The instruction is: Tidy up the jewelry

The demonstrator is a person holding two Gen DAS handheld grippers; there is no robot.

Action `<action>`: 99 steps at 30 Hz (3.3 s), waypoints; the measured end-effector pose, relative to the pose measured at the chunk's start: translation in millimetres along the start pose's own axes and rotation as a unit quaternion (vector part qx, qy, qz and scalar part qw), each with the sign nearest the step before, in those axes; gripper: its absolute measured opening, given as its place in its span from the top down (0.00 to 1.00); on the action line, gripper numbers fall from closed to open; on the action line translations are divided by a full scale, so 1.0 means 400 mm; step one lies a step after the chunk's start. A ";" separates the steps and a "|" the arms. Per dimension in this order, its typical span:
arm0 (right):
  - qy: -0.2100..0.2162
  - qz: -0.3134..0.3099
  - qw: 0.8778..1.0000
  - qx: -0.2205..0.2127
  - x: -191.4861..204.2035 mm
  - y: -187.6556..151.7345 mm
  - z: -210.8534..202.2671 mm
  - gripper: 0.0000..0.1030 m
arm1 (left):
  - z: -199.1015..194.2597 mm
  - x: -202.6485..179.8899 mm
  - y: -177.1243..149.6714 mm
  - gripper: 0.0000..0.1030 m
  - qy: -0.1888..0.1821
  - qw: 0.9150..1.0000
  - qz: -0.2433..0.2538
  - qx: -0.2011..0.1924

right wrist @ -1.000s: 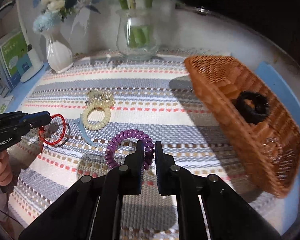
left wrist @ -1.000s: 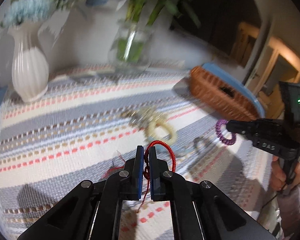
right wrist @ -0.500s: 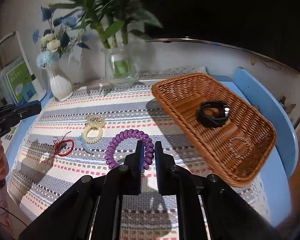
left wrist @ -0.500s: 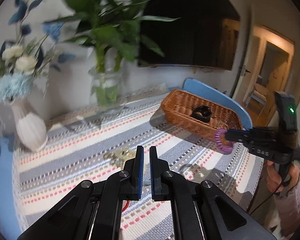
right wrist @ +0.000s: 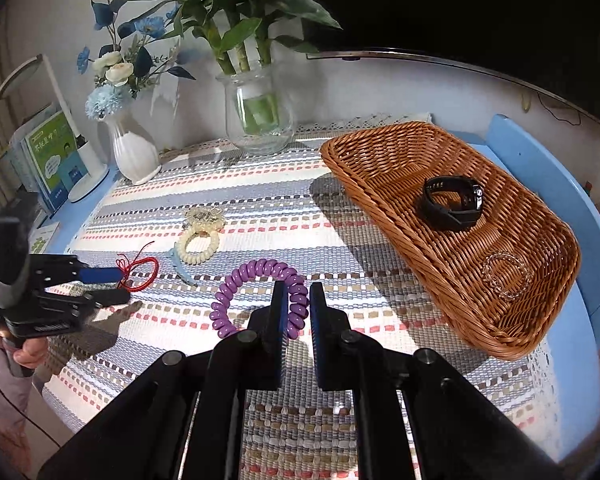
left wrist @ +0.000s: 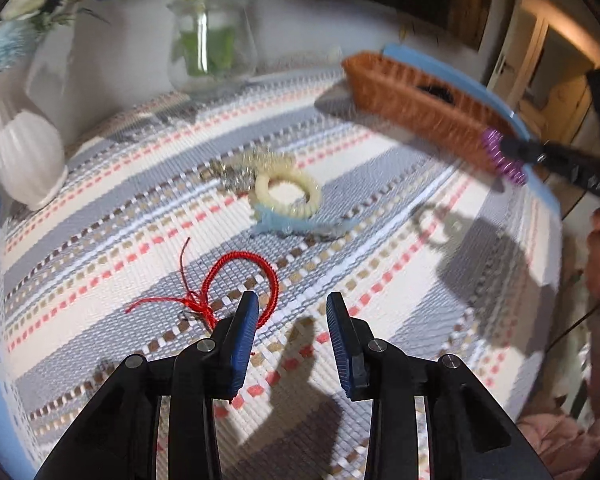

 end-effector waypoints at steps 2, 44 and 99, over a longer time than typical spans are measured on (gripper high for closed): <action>0.000 0.001 1.000 0.002 -0.002 -0.002 0.003 0.89 | 0.020 0.006 -0.003 0.66 0.006 1.000 0.005 0.008; -0.096 0.189 0.977 -0.003 -0.494 0.085 -0.012 0.89 | 0.250 -0.435 0.548 0.97 -0.125 0.988 0.057 -0.075; 0.000 0.088 0.995 0.043 0.036 -0.010 0.273 0.61 | 0.101 0.183 0.195 0.52 -0.063 0.963 -0.258 -0.040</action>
Point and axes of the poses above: each gripper's, at about its wrist camera, not at the fingertips, and z roughly the way its jaws point, x to its left, y to its top, the point moved 8 cm from there along z, roughly the way its jaws point, and after that the axes turned 8 degrees about -x, right-handed, at the moved point
